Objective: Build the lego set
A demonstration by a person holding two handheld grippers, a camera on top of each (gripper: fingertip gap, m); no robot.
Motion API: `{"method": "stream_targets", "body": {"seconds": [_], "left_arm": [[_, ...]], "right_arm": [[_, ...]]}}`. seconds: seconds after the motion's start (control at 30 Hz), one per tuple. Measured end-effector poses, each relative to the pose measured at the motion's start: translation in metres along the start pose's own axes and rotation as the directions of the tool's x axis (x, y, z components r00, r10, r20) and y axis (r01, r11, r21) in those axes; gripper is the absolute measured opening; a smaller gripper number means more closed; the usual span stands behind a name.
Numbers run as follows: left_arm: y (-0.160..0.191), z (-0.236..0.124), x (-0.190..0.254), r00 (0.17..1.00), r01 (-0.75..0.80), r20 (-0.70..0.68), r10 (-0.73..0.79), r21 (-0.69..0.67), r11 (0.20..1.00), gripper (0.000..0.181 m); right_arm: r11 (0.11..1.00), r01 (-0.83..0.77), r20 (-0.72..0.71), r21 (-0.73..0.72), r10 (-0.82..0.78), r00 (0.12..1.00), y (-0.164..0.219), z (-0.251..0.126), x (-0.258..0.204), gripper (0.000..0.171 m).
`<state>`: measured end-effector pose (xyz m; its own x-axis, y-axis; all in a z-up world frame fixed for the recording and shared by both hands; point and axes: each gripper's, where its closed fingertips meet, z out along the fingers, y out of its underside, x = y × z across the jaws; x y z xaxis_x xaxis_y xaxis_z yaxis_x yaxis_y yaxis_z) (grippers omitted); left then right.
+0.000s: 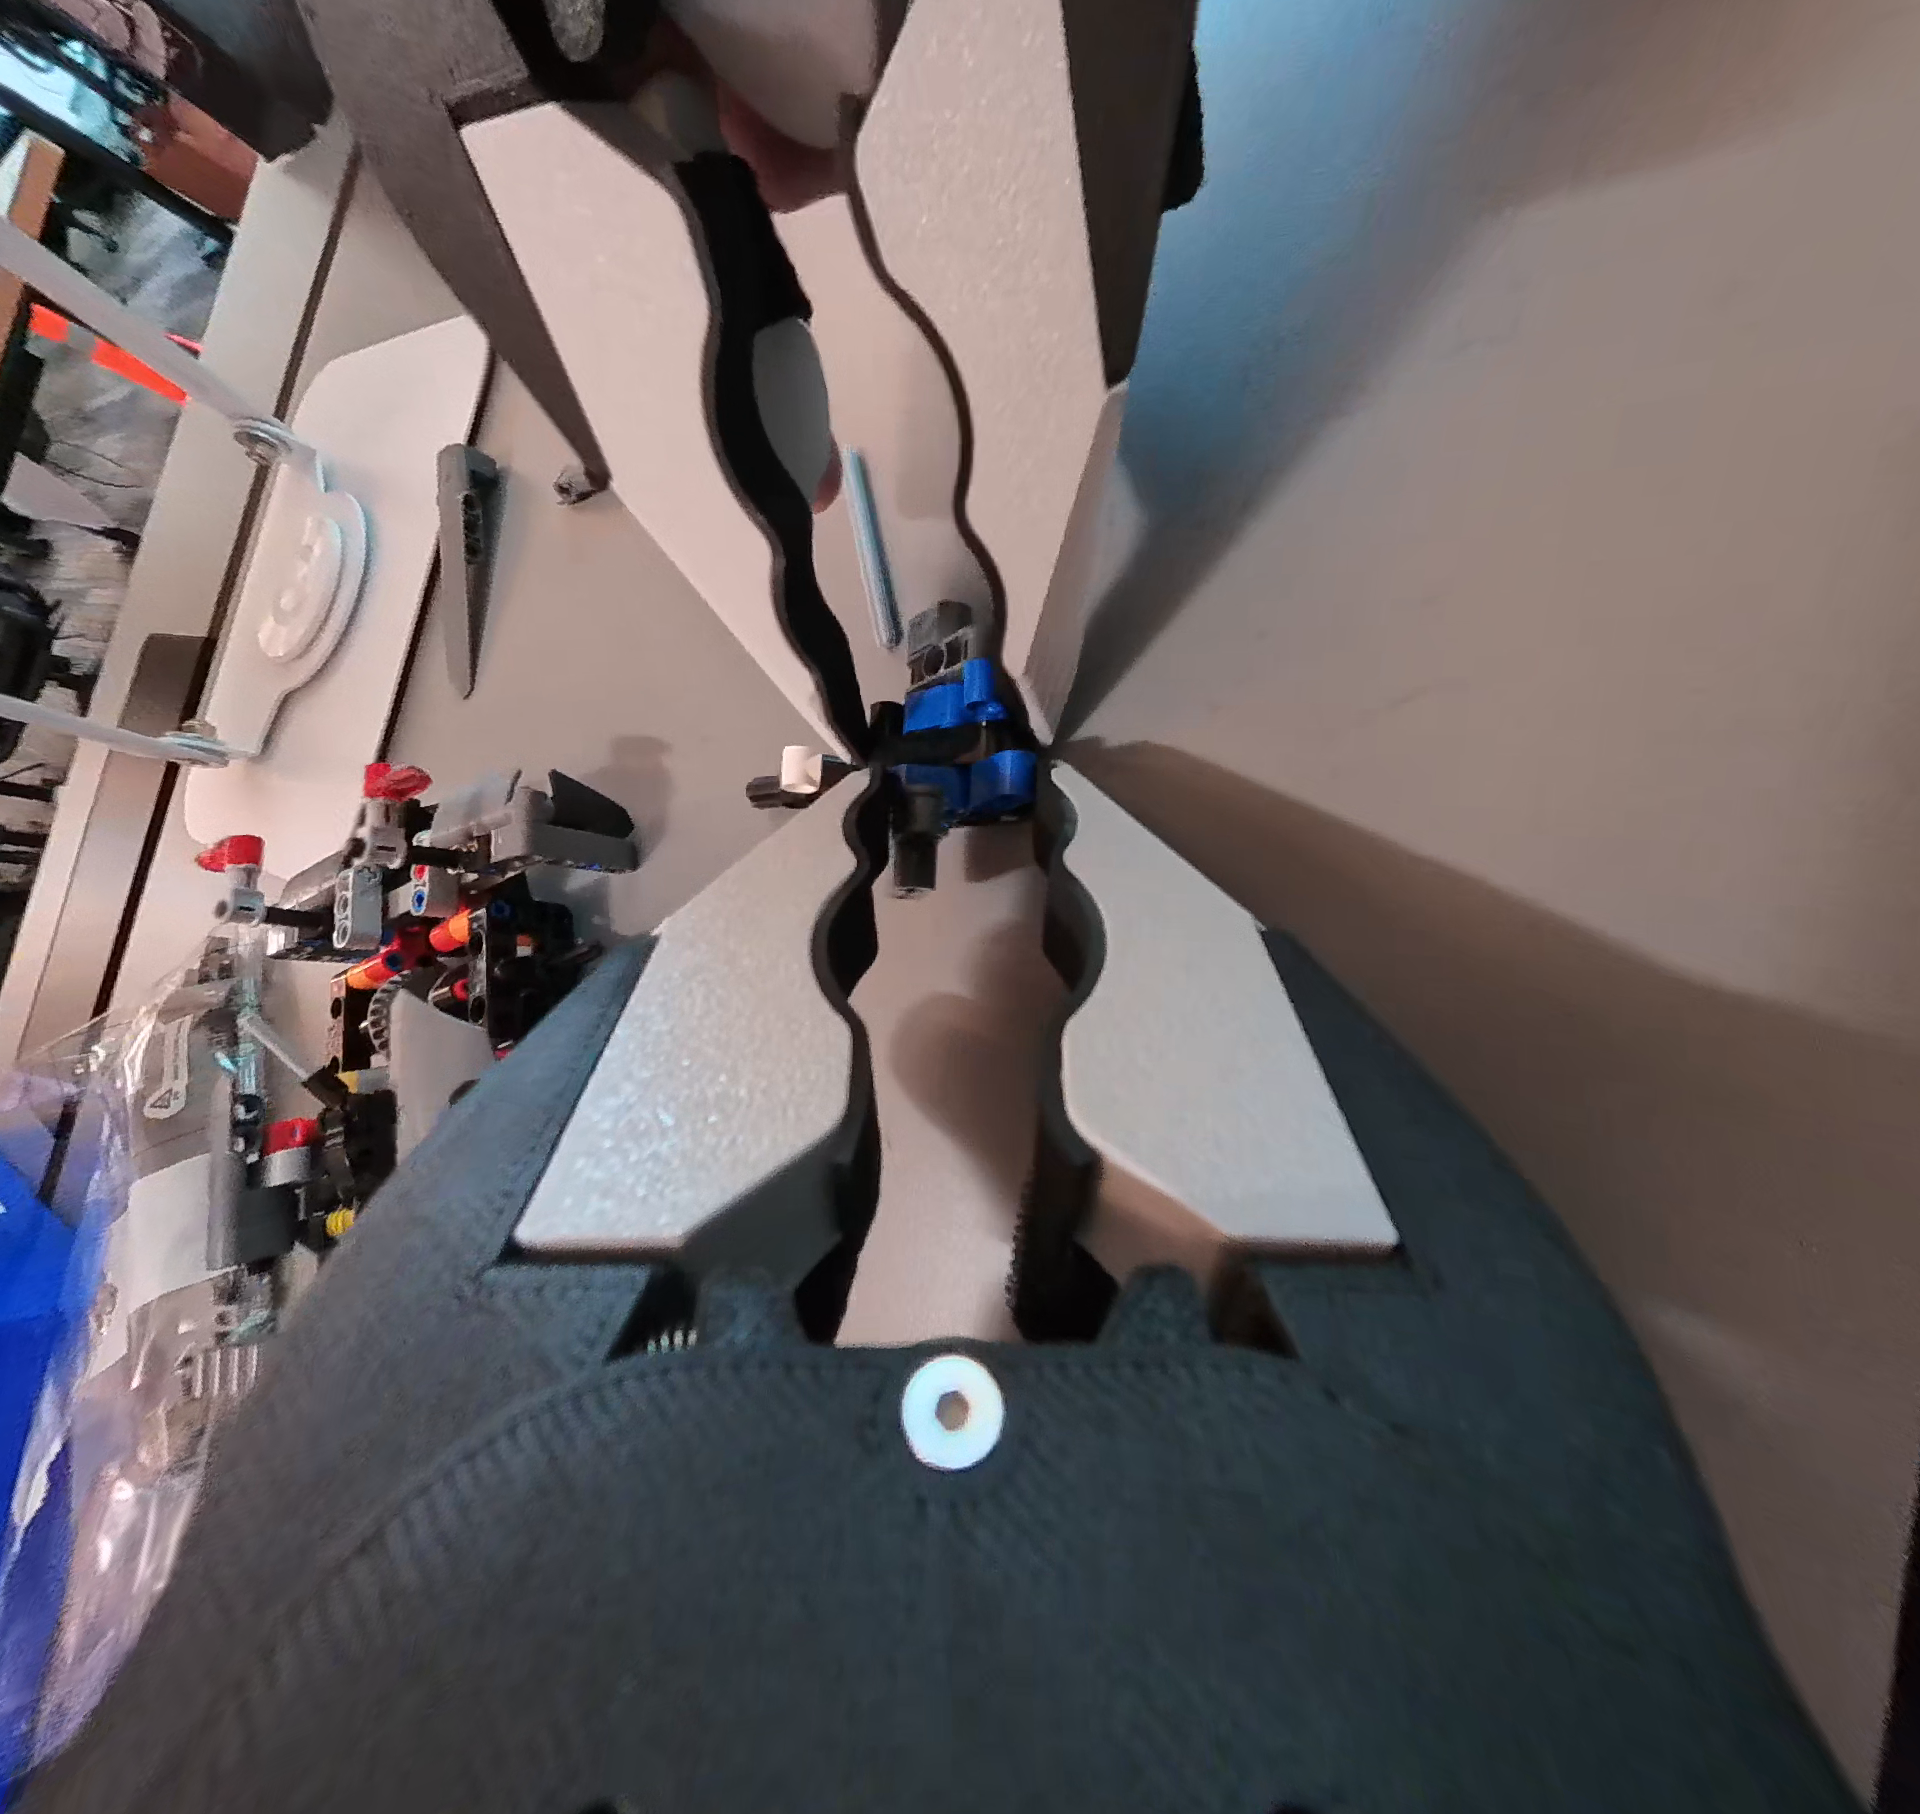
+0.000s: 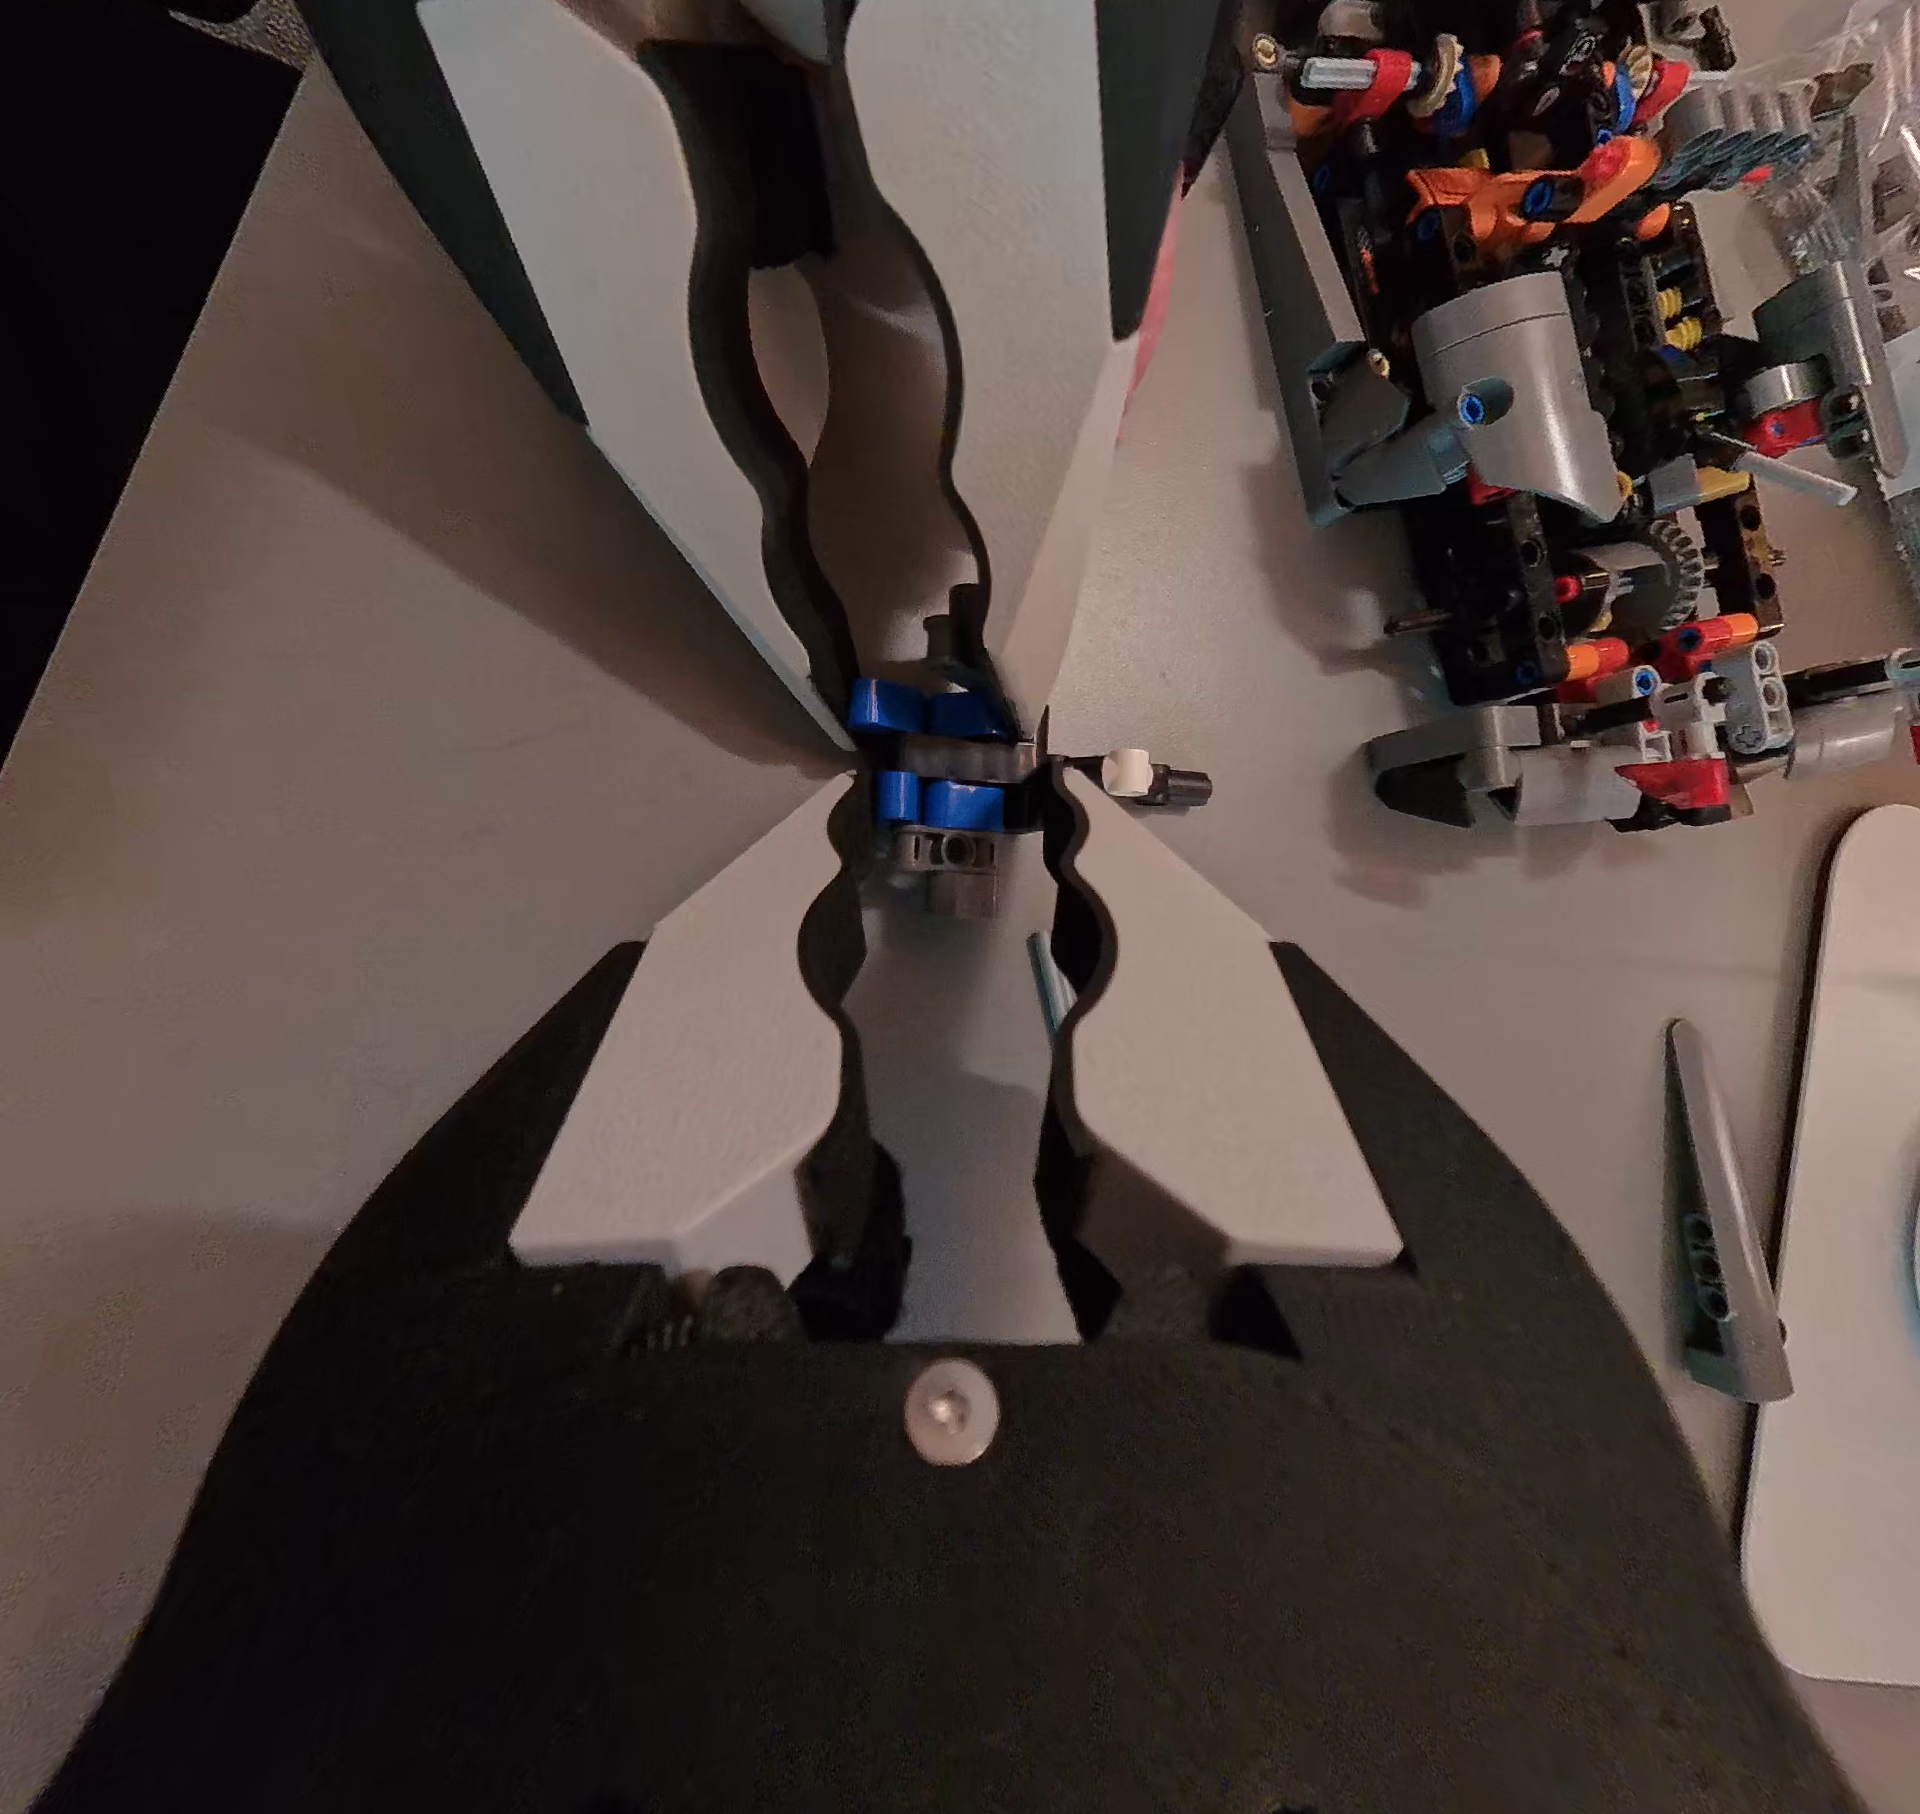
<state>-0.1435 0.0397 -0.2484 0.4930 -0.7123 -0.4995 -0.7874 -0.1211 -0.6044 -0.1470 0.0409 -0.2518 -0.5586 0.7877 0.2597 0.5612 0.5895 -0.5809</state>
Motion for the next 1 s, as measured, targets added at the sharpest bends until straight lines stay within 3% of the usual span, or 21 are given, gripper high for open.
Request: {"method": "stream_targets", "body": {"seconds": [0.57,1.0], "left_arm": [[-0.0022,-0.001,-0.0006,0.968,0.163,-0.193,-0.162,-0.014,0.987,0.02],[0.0007,-0.0027,-0.0016,0.999,0.047,-0.005,-0.047,-0.017,0.999,0.022]], "right_arm": [[1.0,-0.005,0.004,0.007,0.005,1.0,0.0001,0.0001,0.0001,0.029],[1.0,-0.008,0.006,0.013,0.008,1.0,-0.0001,0.0002,0.0001,0.03]]}}
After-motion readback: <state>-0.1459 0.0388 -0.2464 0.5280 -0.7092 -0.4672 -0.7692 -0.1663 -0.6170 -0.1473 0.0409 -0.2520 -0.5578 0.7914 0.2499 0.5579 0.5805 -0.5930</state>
